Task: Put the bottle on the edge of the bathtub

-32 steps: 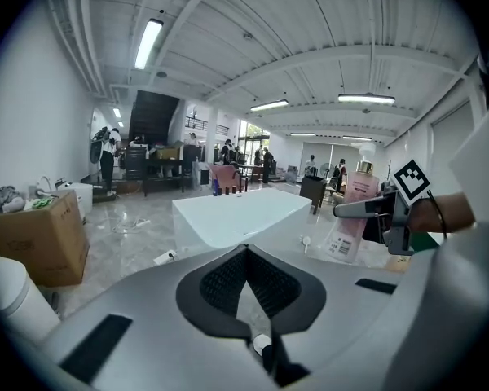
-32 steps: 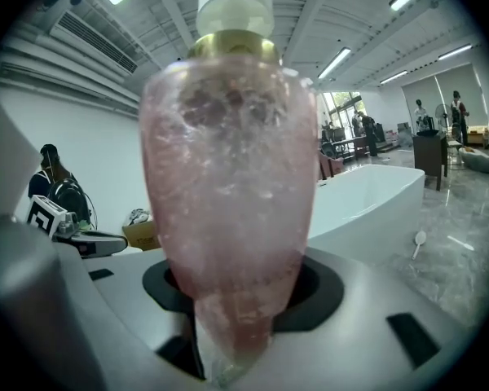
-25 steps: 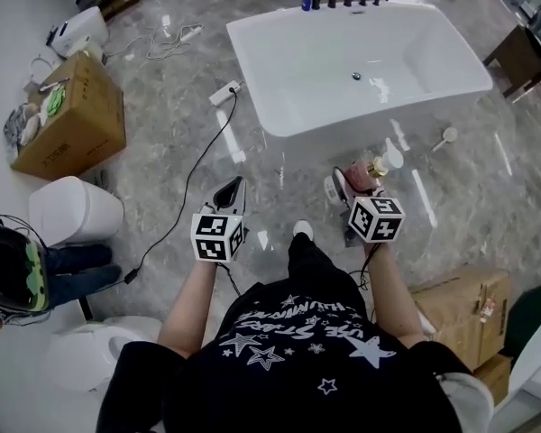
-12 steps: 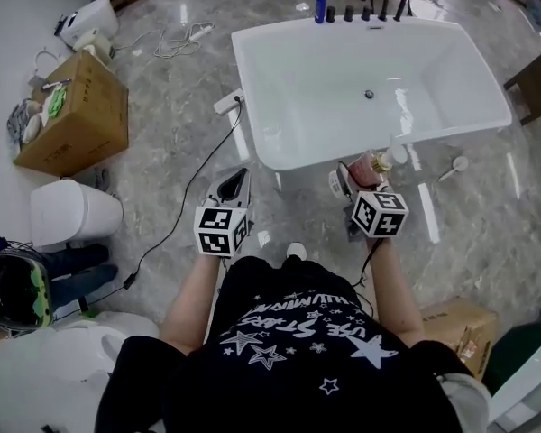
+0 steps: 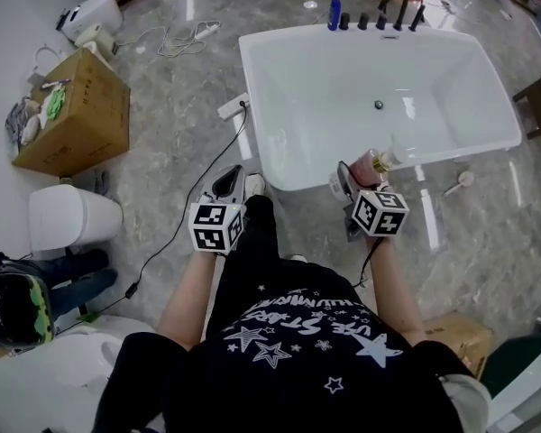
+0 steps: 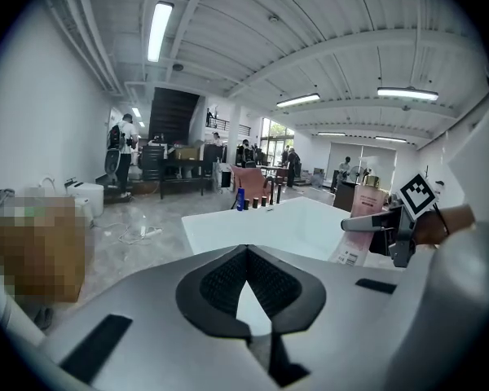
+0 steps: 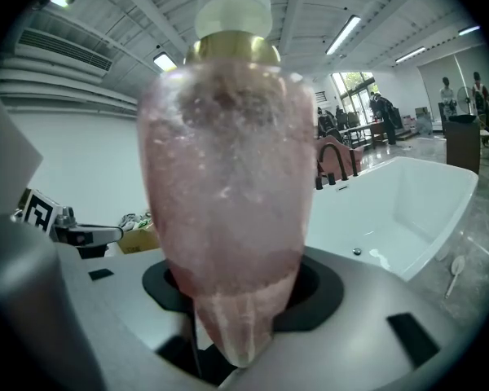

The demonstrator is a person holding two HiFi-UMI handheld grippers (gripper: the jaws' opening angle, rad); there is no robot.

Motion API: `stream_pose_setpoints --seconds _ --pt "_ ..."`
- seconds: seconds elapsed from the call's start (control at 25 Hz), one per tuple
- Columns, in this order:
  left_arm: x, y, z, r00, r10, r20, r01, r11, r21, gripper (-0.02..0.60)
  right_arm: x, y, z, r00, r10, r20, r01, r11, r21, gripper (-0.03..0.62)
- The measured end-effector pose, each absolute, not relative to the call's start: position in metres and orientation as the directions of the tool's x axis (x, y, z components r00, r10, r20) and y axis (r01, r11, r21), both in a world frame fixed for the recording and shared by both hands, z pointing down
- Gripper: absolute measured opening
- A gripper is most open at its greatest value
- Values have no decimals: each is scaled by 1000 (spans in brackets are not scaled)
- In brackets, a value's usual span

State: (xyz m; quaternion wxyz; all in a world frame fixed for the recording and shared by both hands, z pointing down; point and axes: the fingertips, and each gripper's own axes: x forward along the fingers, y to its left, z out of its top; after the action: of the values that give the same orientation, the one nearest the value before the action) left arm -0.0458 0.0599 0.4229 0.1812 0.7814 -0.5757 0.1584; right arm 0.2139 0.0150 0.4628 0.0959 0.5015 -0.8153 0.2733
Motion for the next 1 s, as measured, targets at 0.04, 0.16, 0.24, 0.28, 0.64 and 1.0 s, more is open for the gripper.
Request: stream_pose_setpoints --seconds 0.04,0.16,0.24,0.28,0.64,1.0 --pt "-49 46 424 296 -843 450 -954 -281 103 15 211 4 464 -472 -768 433 -874 344 -344 229" --pt "-58 -2 431 332 -834 441 -942 -314 115 15 200 -32 469 -444 -777 446 -889 322 -325 229" --pt "-64 -38 437 358 -821 444 -932 -341 120 15 193 -62 471 -420 -787 453 -901 301 -313 229" --pt "-68 -56 439 369 -815 448 -928 -354 119 15 189 -77 472 -408 -792 455 -906 290 -310 230" --pt "-112 -203 466 444 -752 488 -892 -425 156 15 144 -222 483 -314 -818 482 -940 197 -279 229" --pt "-143 -313 512 494 -688 532 -864 -458 210 15 117 -355 510 -257 -812 523 -963 171 -207 230"
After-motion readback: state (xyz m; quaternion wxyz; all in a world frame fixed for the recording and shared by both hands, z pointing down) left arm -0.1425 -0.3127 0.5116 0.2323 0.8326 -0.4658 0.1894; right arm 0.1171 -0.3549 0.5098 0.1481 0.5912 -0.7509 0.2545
